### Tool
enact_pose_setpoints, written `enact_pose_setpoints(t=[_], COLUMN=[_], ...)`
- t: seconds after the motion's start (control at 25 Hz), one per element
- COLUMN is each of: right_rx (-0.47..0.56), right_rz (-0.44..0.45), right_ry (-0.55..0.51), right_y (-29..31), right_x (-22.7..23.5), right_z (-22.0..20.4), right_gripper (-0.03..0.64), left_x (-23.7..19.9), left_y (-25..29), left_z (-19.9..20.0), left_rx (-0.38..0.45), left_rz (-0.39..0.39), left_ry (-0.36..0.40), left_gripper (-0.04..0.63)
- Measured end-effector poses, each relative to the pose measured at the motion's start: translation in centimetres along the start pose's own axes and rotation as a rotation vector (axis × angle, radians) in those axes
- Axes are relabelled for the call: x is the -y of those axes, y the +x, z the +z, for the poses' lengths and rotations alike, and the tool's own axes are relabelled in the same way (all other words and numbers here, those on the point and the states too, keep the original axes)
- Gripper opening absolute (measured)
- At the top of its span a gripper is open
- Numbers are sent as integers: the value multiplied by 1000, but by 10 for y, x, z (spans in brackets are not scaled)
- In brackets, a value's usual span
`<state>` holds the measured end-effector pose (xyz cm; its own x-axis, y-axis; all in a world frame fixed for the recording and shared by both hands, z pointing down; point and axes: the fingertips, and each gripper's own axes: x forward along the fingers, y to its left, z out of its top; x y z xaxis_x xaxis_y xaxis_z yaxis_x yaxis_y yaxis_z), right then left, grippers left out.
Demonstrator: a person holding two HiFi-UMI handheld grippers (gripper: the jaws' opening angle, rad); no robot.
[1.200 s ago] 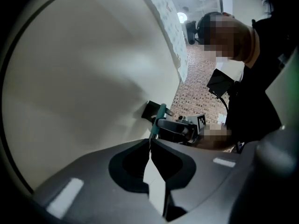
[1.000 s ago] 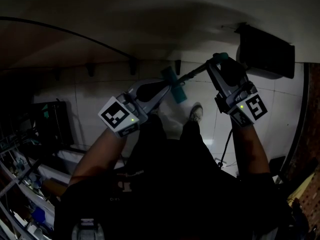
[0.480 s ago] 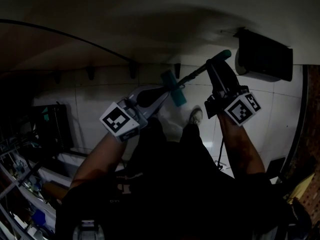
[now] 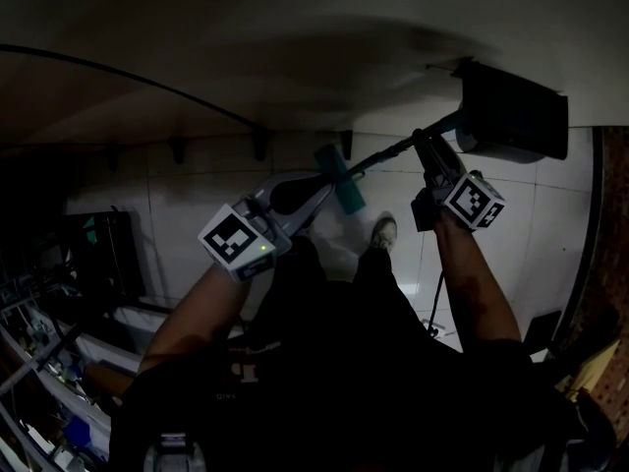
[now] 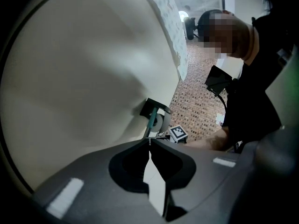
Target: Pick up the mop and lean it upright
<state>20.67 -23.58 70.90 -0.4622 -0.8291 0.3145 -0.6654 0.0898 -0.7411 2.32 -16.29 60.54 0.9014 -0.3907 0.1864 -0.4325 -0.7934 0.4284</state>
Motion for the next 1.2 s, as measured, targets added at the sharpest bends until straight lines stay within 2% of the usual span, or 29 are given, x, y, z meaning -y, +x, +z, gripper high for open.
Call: enact_pose_setpoints(t=[0.04,0.24,0.44,0.68,0.92,1.08,1.2], right_rx=[-17,-88,-103,-117,-112,-33,56], right_rz=[-10,-42,23,204,389,421,385], right_ry=[1,-55,-161,-306,-500,-656,-719], right_y=[-2,-22,-58,-93,-135,-152,-163], right_x=[6,15,-22,-96,-189,-242,-271], right_z=[-6,-29,-30,6,44,100,146], right_gripper=[290,290,258,211,145,97,50], left_x=[1,4,14,37,61,71,80], left_y=[0,3,1,5,-20,-36,-49], left_z=[2,13,38,105,164,210,239], left_rx=[1,10,50,140,186,242,270], left_rz=[-3,-9,-30,-49,-28,8,28], left_ry=[2,16,74,112,209,181,218], left_gripper=[12,12,12,12,12,12,12])
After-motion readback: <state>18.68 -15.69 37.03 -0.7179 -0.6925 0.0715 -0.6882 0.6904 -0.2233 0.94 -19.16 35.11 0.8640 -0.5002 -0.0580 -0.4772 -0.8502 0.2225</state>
